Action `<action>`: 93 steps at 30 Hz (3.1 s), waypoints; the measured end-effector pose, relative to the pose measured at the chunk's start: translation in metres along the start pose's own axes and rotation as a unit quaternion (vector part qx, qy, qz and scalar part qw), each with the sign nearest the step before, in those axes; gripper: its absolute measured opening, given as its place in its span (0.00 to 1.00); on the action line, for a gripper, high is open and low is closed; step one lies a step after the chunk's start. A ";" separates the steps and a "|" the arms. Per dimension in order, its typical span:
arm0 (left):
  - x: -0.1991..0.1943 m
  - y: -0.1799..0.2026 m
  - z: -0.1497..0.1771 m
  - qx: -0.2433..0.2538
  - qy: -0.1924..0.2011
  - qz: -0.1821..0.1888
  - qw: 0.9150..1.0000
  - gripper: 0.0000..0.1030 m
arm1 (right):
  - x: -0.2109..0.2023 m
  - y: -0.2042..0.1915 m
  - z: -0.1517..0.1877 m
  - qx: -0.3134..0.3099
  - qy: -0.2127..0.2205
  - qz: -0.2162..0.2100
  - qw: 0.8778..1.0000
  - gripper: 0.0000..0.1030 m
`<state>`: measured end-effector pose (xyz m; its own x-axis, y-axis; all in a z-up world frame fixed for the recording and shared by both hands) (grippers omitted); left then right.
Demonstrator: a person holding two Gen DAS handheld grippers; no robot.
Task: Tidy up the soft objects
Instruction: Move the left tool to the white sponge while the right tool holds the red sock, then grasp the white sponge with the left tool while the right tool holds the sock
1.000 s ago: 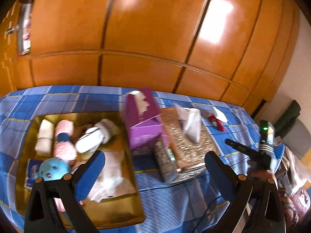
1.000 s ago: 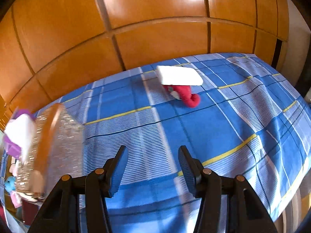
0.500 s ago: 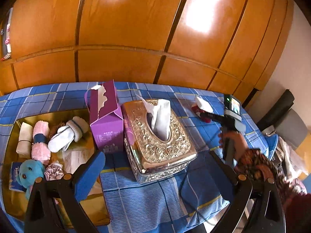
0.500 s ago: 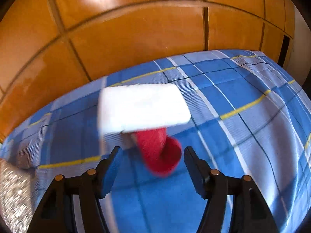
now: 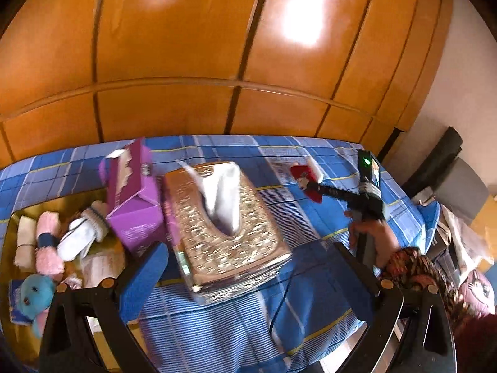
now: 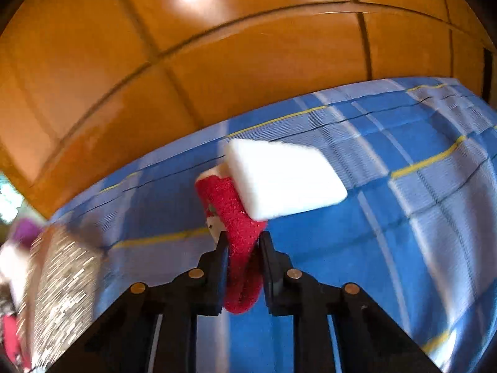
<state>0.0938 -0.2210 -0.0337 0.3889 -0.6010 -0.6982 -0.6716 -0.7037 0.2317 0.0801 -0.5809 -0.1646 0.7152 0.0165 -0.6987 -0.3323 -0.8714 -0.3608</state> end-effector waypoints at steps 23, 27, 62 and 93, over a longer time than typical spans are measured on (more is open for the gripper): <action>0.153 0.141 -0.060 0.082 -0.093 0.008 0.992 1.00 | -0.072 0.092 0.078 0.196 0.119 0.076 0.970 0.17; 0.206 0.153 -0.067 0.075 -0.125 -0.004 0.989 1.00 | -0.071 0.096 0.082 0.212 0.130 0.061 0.967 0.17; 0.347 0.159 -0.047 0.103 -0.149 -0.044 0.982 0.81 | -0.082 0.107 0.089 0.231 0.161 0.061 0.958 0.14; 0.078 0.126 0.002 0.105 -0.025 0.098 0.989 0.57 | -0.079 0.104 0.086 0.222 0.151 0.086 0.959 0.14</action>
<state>0.0387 -0.3556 -0.0600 0.2113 -0.6948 -0.6874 -0.8494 -0.4785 0.2226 -0.0638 -0.6307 -0.2004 0.7490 -0.3102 -0.5855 -0.6434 -0.5519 -0.5306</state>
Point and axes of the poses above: each gripper's, at about its wrist camera, not at the fingertips, and x roughly the way its jaws point, y to its right, z to its underside, the point moved 4 cm from there along x, roughly the way its jaws point, and after that the axes turned 2 degrees about -y, right-handed, at the moved point
